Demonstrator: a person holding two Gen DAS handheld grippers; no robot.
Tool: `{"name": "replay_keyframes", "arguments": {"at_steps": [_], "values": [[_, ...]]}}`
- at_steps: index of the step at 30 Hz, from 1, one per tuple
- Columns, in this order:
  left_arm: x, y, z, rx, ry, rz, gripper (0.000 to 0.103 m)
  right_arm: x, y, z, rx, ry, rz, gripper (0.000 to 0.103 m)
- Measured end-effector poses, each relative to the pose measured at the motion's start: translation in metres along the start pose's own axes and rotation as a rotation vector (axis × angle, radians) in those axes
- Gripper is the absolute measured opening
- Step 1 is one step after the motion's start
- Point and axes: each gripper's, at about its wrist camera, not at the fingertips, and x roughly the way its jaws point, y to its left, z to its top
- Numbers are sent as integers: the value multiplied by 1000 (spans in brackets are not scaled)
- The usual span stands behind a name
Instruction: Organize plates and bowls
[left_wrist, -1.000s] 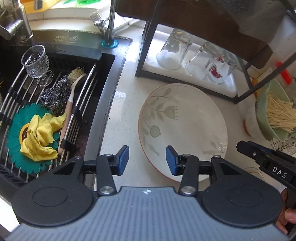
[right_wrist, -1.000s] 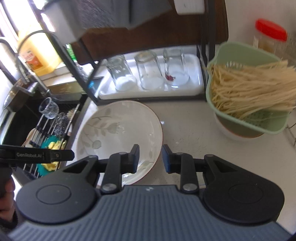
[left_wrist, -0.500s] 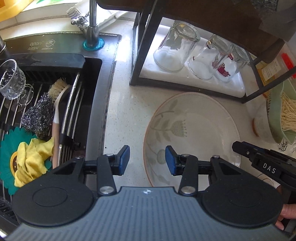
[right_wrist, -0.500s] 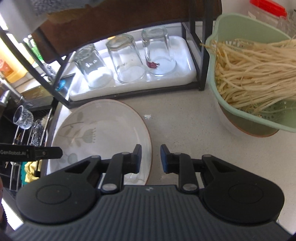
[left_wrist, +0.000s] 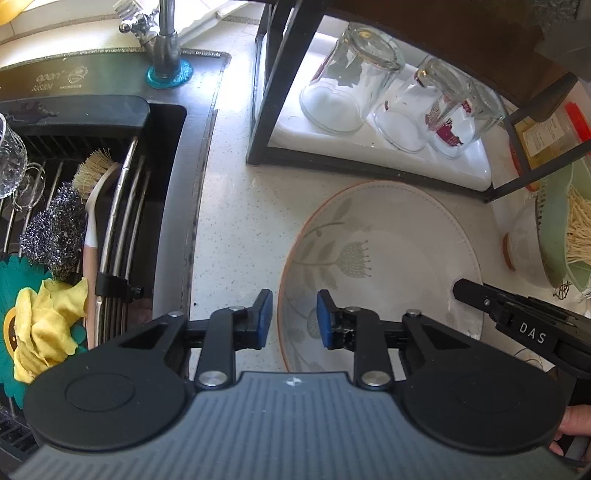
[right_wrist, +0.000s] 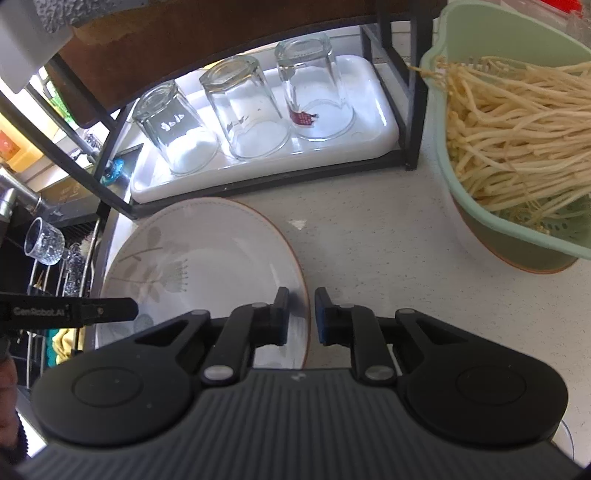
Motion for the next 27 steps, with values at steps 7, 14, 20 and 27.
{"name": "replay_keyframes", "arguments": {"at_steps": [7,14,20,27], "values": [[6,1,2,-8,-8,-10,25,5,3,6,-24,12,12,17],[0,1,-2,12,0,-18,23,5,-5,7,18,48,51,16],[-12,1,-9,-4,3,-49,23,-8,-8,0,45,54,57,16],[-35,-6,-19,-19,-11,-103,23,-34,-13,-7,64,38,60,16]]}}
